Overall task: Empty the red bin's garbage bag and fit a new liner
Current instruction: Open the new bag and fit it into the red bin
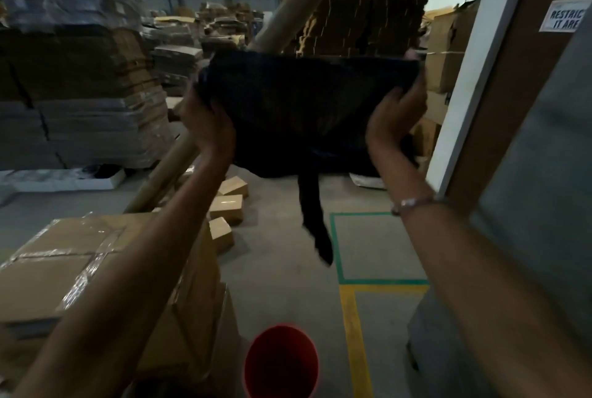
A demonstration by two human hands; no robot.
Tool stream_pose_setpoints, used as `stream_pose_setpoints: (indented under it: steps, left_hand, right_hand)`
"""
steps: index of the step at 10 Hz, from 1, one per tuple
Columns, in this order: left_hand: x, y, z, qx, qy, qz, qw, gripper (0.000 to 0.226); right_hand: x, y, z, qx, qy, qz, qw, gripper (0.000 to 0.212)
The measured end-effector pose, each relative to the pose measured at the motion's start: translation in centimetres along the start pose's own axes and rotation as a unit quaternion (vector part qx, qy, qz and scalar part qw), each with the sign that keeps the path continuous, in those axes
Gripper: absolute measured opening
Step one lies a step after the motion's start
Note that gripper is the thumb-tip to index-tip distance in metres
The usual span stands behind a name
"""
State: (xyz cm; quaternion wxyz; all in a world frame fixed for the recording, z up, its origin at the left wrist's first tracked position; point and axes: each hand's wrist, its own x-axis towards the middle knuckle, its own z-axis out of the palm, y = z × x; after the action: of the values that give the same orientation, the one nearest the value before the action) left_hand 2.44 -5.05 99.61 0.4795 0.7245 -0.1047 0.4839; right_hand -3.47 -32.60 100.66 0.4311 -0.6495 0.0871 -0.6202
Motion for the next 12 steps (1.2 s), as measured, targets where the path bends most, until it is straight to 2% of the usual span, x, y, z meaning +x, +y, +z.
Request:
stream_pose_setpoints:
  steps: [1, 2, 3, 4, 5, 6, 7, 8, 9, 10, 11, 12]
  left_hand:
    - [-5.3, -2.8, -0.1, 0.241, -0.086, 0.153, 0.955, 0.021]
    - [-8.2, -6.5, -0.4, 0.383, -0.44, -0.013, 0.812, 0.033]
    - [-6.4, -9.3, -0.2, 0.377, -0.546, -0.081, 0.744, 0.035]
    - [-5.0, -9.7, 0.0, 0.333, -0.435, -0.087, 0.832, 0.032]
    - [-4.0, -9.6, 0.1, 0.233, -0.315, -0.177, 0.903, 0.034]
    - [-3.6, -9.4, -0.2, 0.169, -0.287, -0.254, 0.908, 0.033]
    - [-2.6, -8.9, -0.7, 0.041, -0.279, -0.327, 0.902, 0.036]
    - [-2.3, -8.8, -1.0, -0.054, -0.295, -0.352, 0.887, 0.037]
    - [-1.7, -9.1, -1.2, -0.105, -0.266, -0.374, 0.882, 0.033]
    - [-1.1, -9.2, -1.4, -0.079, -0.225, -0.364, 0.9, 0.025]
    - [-0.4, -9.5, -2.0, -0.051, -0.187, -0.348, 0.917, 0.034]
    - [-0.6, -9.3, -2.8, -0.051, -0.192, -0.33, 0.923, 0.029]
  right_hand:
    - [-8.4, 3.8, -3.6, -0.291, -0.436, -0.079, 0.848, 0.028]
    - [-11.7, 7.8, -7.0, -0.477, -0.74, 0.092, 0.465, 0.027]
    - [-7.8, 10.0, -6.6, -0.358, -0.724, 0.169, 0.565, 0.02]
    - [-4.3, 9.8, -4.6, -0.318, -0.62, 0.173, 0.696, 0.032]
    - [-1.9, 11.1, -2.4, -0.256, -0.484, 0.228, 0.805, 0.019]
    - [-1.5, 11.6, -2.0, -0.234, -0.435, 0.271, 0.826, 0.035]
    - [-1.1, 10.9, -1.9, -0.204, -0.385, 0.304, 0.847, 0.049]
    - [-0.9, 10.6, -2.3, -0.236, -0.362, 0.291, 0.854, 0.053]
    - [-1.0, 10.1, -3.3, -0.271, -0.393, 0.169, 0.862, 0.036]
    - [-1.3, 9.6, -4.6, -0.256, -0.45, 0.07, 0.853, 0.033]
    - [-1.9, 9.4, -6.7, -0.306, -0.508, -0.044, 0.804, 0.056]
    - [-2.7, 10.2, -7.6, -0.399, -0.535, -0.11, 0.736, 0.048]
